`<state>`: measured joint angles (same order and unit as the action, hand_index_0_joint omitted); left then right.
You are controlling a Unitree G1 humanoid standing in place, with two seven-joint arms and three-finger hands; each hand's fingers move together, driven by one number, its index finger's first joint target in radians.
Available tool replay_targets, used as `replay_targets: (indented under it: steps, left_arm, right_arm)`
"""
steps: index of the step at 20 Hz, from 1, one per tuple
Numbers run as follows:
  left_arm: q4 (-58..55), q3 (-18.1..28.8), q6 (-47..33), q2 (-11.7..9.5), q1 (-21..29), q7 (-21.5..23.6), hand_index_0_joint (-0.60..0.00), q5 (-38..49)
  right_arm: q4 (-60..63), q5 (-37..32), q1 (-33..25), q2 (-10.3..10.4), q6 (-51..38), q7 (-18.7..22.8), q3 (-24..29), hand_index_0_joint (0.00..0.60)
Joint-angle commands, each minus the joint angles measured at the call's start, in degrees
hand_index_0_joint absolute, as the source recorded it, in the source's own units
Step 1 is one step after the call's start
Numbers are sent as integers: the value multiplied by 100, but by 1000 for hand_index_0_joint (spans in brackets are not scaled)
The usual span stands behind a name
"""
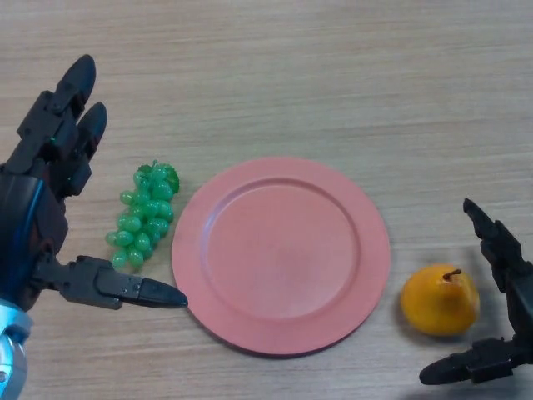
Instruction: Pick up the yellow pear and place it on the plate
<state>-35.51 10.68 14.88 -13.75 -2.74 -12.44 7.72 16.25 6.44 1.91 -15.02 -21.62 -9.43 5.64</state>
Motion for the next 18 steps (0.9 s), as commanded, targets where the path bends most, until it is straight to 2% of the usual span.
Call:
replay_targets:
  steps: [1,2,3,5,9,13,14,15,18]
  left_arm:
    - [-393,357,-742,-127,53,26,0,52]
    - [-412,408,-732,-113,19,5,0,92]
    - [-480,470,-610,-134,10,-22,0,143]
    - [-626,570,-274,-191,52,-137,0,233]
    - [-610,584,-379,-154,12,-127,0,232]
    - [-508,569,-611,-125,-42,-179,0,107]
    - [-547,617,-482,-155,-27,-220,0,170]
    - [-573,647,-422,-157,-21,-234,0,204]
    - [-553,620,-432,-134,-21,-146,0,272]
  right_arm:
    - [-174,145,-180,-190,-647,409,175,501]
    - [-142,326,-155,-203,-493,494,143,582]
    - [-164,537,-112,-227,-378,500,118,600]
    - [-328,740,18,-247,-134,318,98,600]
    - [-879,564,97,-171,351,217,125,600]
    - [-2328,616,69,-58,1434,7,40,600]
    - [-2792,242,18,53,1988,-113,-69,600]
    - [-3157,49,-125,122,2478,-27,-217,600]
    - [-3059,329,-781,246,2412,300,-713,600]
